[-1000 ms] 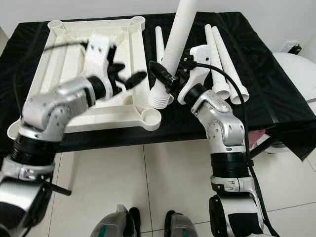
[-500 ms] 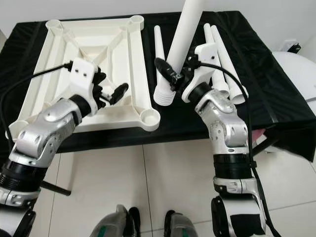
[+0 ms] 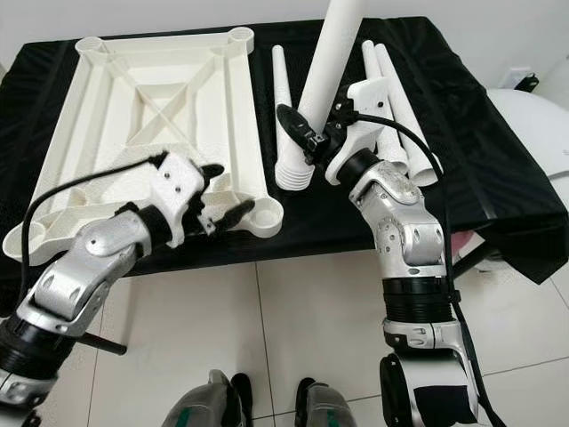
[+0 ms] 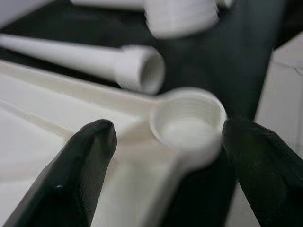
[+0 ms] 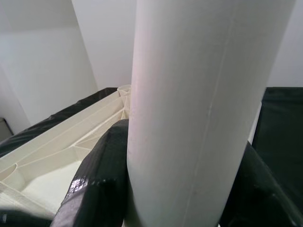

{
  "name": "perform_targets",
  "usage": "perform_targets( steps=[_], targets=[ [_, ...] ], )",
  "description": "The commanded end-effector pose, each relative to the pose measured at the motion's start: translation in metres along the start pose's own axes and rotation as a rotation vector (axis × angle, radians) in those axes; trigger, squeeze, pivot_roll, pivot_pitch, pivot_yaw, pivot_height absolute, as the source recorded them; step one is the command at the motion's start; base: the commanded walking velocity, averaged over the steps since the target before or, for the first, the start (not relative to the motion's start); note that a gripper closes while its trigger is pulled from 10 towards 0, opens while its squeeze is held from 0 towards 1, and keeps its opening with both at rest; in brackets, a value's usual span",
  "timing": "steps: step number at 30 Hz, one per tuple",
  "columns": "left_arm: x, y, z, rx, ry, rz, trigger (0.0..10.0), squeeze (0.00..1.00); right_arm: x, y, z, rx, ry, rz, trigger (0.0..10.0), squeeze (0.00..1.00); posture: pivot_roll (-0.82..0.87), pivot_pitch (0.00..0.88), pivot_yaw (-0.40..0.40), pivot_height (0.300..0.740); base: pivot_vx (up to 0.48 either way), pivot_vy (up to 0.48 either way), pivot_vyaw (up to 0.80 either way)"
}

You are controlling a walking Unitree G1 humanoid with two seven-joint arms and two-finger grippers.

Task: Building children table

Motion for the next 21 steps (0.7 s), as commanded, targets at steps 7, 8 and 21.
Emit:
perform_targets(
  steps=[7, 8, 21],
  targets=[
    [-0.023, -0.01, -0.011, -0.076, 0.057, 0.049, 10.0, 0.0, 0.002, -0.001, 0.004, 0.021, -0.02, -0.009, 10.0, 0.0, -0.04, 0.197, 0.026, 0.74, 0.0, 0.0, 0.0],
    [-0.028, -0.011, -0.01, -0.066, 0.033, 0.065, 10.0, 0.0, 0.003, -0.001, 0.005, 0.028, -0.023, -0.01, 10.0, 0.0, -0.04, 0.197, 0.026, 0.74, 0.0, 0.0, 0.0],
    [-0.053, -0.014, 0.003, -0.002, -0.016, 0.143, 10.0, 0.0, 0.002, 0.0, 0.022, 0.116, -0.021, 0.002, 10.0, 0.0, -0.04, 0.192, 0.011, 0.74, 0.0, 0.0, 0.0]
  ],
)
Point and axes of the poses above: a point about 5 cm out from each wrist's last joint towards the gripper, its own y axis pointing out of the wrist towards the gripper, its own x axis along the axis of the wrist's last joint, z = x × y, the point moved 3 cm from there along y, pointing out of the wrist towards the gripper, and after that the axes turned 12 degrees about y, right-handed, at the moved point
